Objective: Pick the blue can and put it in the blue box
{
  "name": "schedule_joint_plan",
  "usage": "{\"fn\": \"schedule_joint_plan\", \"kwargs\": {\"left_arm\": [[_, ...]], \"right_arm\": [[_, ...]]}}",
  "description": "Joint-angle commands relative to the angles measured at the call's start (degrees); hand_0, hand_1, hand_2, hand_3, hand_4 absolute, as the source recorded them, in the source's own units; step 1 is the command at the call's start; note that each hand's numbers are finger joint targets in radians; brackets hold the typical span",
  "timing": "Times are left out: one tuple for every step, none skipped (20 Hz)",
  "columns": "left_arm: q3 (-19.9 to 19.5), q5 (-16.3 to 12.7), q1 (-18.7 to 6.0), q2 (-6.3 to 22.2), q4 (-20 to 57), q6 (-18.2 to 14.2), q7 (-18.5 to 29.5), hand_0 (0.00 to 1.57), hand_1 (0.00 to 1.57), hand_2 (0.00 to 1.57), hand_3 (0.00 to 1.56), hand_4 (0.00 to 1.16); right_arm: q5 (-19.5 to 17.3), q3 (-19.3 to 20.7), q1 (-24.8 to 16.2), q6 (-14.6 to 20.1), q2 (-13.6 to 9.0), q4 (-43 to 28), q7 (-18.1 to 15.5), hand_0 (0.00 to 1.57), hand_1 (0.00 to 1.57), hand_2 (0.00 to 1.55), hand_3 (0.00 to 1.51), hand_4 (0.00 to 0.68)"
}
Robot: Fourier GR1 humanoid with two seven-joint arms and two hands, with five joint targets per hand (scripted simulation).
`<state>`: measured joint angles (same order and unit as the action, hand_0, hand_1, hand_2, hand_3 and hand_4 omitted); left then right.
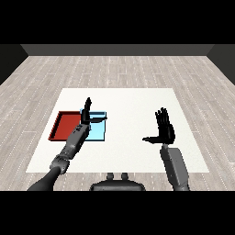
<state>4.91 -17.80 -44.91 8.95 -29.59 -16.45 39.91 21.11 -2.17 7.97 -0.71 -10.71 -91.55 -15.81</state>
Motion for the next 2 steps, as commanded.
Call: {"fn": "schedule_joint_plan", "kwargs": {"left_arm": [[1.20, -3.43, 7.43, -1.84, -9.44, 12.98, 3.53, 0.00, 0.00, 0.00, 0.00, 0.00], [2.05, -3.49, 11.00, -0.54, -12.18, 14.50, 3.49, 0.00, 0.00, 0.00, 0.00, 0.00]], "right_arm": [[-1.74, -1.30, -0.58, -0.70, -0.36, 1.97, -0.25, 0.00, 0.00, 0.00, 0.00, 0.000], [-2.40, -2.26, -2.28, -1.06, -0.53, 0.68, -0.31, 0.00, 0.00, 0.00, 0.00, 0.000]]}}
